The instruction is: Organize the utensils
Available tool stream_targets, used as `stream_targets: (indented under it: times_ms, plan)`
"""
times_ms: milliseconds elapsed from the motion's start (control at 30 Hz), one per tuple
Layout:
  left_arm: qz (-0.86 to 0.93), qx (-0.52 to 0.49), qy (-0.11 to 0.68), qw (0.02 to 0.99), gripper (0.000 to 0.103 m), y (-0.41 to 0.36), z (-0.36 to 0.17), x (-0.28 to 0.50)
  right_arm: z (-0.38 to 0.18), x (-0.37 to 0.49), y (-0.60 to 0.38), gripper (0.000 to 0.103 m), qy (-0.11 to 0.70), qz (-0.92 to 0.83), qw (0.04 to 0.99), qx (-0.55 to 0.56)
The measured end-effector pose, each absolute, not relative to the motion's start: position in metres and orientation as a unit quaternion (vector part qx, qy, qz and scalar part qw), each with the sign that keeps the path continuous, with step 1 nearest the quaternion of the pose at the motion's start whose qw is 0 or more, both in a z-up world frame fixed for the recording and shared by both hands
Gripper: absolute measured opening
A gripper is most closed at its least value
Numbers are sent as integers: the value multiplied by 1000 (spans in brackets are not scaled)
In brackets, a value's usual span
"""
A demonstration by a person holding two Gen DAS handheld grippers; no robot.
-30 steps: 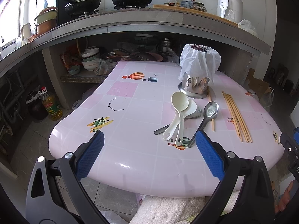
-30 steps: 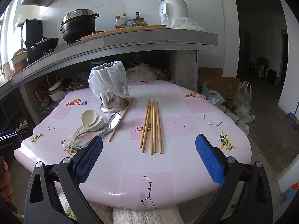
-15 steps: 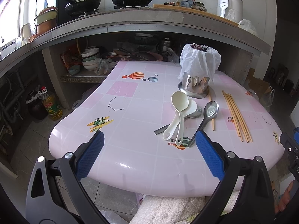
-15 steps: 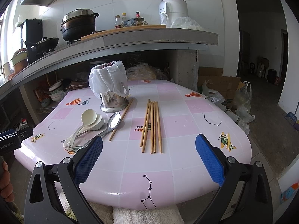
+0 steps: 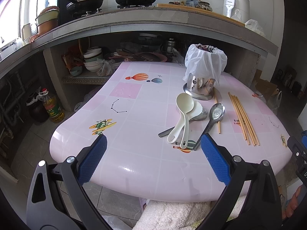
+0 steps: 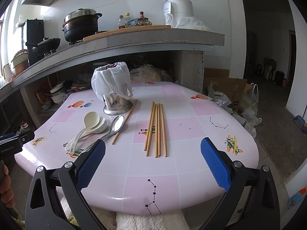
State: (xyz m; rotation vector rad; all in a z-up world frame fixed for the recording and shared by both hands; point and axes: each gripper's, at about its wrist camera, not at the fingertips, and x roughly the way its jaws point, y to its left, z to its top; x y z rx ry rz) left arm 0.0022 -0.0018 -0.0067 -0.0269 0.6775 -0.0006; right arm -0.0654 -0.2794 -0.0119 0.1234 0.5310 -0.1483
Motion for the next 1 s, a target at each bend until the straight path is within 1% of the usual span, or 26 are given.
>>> stream_targets:
  times_ms: [400, 1000]
  plan:
    - [0, -14, 333, 943, 95, -2, -7, 3, -16, -66, -278, 97, 263, -72, 960, 61]
    - [0, -13, 339, 941, 95, -3, -22, 0, -17, -65, -279, 97, 275, -70, 957, 67]
